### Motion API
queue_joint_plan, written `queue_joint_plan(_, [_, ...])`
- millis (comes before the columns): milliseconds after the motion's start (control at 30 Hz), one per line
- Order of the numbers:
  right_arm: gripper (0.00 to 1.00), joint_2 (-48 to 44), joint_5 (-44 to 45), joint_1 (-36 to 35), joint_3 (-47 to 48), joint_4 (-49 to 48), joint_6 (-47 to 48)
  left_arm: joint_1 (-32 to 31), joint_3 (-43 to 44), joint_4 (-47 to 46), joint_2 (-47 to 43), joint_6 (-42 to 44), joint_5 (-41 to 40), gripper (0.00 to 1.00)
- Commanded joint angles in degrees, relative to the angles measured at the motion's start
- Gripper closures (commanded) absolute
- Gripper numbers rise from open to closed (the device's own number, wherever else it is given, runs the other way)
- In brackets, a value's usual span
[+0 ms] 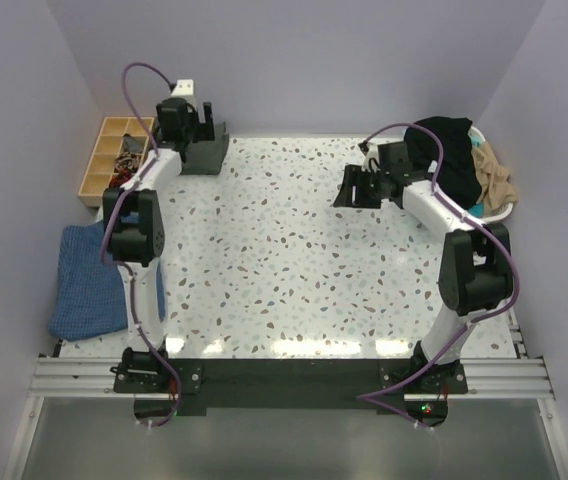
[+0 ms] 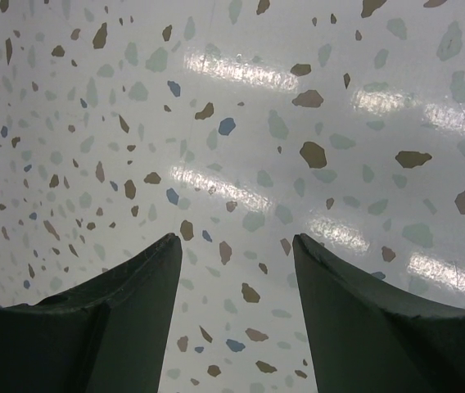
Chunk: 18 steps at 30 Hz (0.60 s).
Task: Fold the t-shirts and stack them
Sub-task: Neatly place the folded tshirt to the corner
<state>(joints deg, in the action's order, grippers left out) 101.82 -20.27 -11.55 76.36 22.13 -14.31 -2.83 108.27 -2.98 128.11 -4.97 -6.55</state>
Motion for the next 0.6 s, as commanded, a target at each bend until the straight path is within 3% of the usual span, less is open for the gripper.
queue_joint_plan(0, [0.39,-3.3,-1.17,0.13,0.02,-2.18,-0.11,-0.68,-1.39,0.35,3.45,-2.76,-3.73,0.0])
queue_joint_plan(267, [0.39,-1.63,-1.61,0.13,0.46,-2.27,0.07,-0.6,0.71,0.61,7.14,-3.55,-2.69,0.0])
queue_joint_plan(567, [0.39,-1.1,-2.23,0.13,0.64,-2.35,-0.11,-2.0,3.09,2.45,11.98,-10.49,3.29,0.0])
